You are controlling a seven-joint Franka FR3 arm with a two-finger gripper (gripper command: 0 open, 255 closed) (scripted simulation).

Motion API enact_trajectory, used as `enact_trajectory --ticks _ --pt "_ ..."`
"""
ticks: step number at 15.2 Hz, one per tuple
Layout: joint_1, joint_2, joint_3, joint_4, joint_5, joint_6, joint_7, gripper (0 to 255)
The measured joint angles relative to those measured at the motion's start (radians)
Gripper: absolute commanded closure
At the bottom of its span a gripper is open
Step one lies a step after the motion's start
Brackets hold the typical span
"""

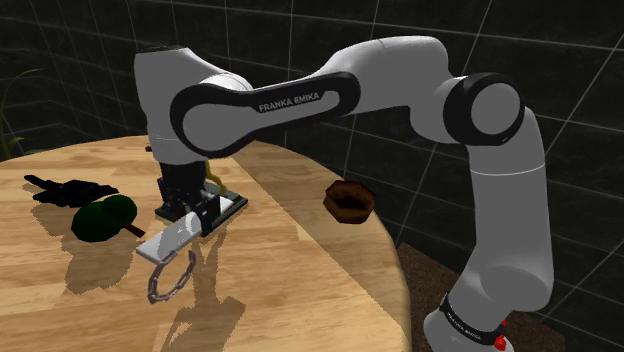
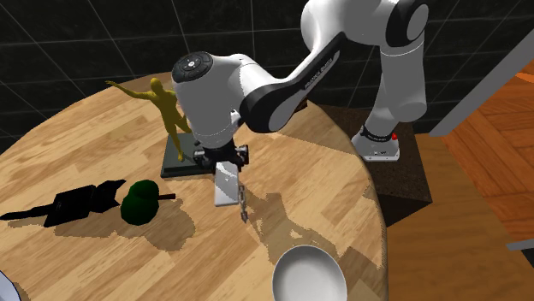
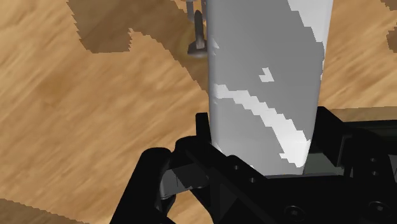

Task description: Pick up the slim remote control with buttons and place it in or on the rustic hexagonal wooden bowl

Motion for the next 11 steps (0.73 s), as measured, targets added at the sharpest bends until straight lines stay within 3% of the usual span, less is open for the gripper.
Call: enact_trajectory --ticks 8,11 --pt "0.014 -0.009 0.006 0.093 0.010 -0.098 -0.010 255" --pt "-0.063 -0.096 0.021 -0.017 0.059 -0.061 -0.052 255"
